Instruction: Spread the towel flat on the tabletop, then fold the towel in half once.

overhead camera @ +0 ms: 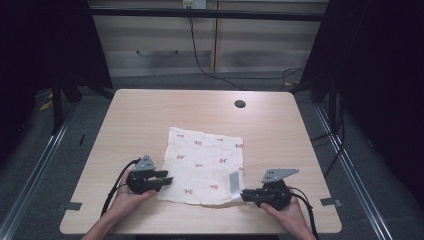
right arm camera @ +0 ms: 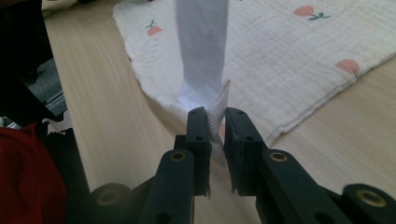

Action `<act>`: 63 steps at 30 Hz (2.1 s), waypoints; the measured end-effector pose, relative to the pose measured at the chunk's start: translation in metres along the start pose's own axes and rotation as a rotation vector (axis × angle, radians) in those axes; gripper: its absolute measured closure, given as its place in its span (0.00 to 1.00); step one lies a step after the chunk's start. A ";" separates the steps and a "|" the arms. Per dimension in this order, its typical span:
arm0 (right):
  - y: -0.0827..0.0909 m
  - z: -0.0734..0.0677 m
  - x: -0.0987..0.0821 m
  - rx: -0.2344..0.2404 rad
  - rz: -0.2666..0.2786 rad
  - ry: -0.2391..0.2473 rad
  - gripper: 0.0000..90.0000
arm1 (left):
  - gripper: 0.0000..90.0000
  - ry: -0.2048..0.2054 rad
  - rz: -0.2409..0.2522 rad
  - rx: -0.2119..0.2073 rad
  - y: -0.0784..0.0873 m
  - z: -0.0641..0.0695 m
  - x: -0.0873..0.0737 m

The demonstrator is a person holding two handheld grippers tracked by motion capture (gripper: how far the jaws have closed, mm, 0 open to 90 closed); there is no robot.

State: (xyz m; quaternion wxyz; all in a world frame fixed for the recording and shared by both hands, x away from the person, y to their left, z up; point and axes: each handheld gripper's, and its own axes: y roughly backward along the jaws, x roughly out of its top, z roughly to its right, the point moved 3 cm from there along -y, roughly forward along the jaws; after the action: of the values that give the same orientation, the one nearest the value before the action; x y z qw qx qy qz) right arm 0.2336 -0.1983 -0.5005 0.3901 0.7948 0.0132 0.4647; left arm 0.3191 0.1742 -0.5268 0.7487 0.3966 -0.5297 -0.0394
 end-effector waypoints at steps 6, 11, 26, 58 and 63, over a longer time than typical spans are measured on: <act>0.014 -0.003 -0.009 -0.029 0.007 -0.014 0.85 | 0.70 0.001 -0.001 0.004 0.000 0.001 0.000; 0.022 0.007 -0.009 -0.062 0.043 -0.044 0.84 | 0.71 0.014 0.001 -0.007 0.001 0.000 0.000; -0.036 0.046 0.043 -0.109 0.026 -0.059 0.77 | 0.60 0.086 0.011 -0.010 -0.006 -0.023 0.027; -0.051 0.050 0.033 -0.145 -0.040 -0.060 0.71 | 0.61 0.040 -0.027 -0.043 0.002 0.005 0.001; -0.047 0.046 0.029 -0.145 -0.049 -0.054 0.71 | 0.60 0.040 -0.040 -0.050 0.005 0.015 -0.002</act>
State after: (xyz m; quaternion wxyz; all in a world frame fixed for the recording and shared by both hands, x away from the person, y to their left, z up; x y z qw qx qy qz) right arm 0.3004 -0.1824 -0.5215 0.4583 0.7760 -0.0116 0.4332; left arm 0.3039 0.1703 -0.5228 0.7679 0.3891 -0.5054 -0.0597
